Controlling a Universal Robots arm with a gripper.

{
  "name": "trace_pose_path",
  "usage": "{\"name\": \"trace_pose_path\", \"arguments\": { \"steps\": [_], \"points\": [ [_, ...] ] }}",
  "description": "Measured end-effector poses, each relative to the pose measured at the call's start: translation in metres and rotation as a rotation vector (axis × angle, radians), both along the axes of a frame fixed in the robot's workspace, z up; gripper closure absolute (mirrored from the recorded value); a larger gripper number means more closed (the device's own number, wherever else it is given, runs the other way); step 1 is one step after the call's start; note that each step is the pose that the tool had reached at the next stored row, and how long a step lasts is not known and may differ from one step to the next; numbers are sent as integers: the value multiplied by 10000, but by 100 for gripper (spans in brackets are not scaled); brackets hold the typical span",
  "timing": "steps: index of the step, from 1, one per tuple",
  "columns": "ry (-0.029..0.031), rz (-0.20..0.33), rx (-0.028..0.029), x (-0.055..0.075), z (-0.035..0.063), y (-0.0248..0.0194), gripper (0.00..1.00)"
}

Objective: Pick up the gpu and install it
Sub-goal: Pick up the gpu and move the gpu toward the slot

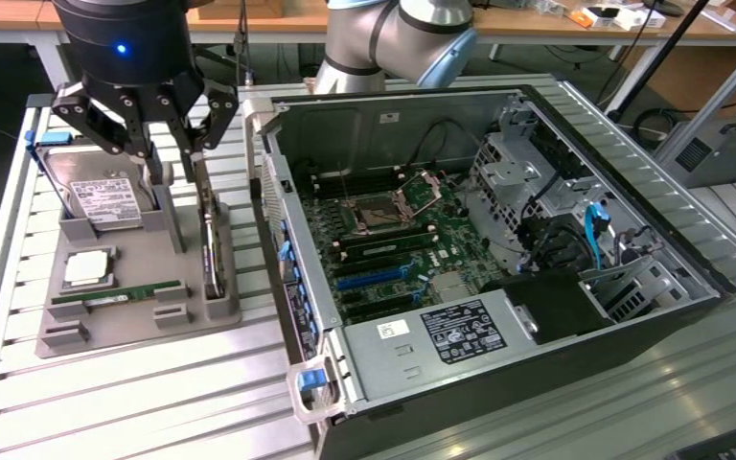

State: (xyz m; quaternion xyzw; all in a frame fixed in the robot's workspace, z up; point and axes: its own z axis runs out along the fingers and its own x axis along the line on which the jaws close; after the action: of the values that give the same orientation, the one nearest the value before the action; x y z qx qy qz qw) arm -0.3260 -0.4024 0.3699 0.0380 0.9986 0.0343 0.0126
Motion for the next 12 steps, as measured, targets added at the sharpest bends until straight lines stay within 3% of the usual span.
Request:
{"name": "trace_pose_path", "arguments": {
  "steps": [12],
  "points": [
    [0,0,0,0,-33,0,64]
  ]
}}
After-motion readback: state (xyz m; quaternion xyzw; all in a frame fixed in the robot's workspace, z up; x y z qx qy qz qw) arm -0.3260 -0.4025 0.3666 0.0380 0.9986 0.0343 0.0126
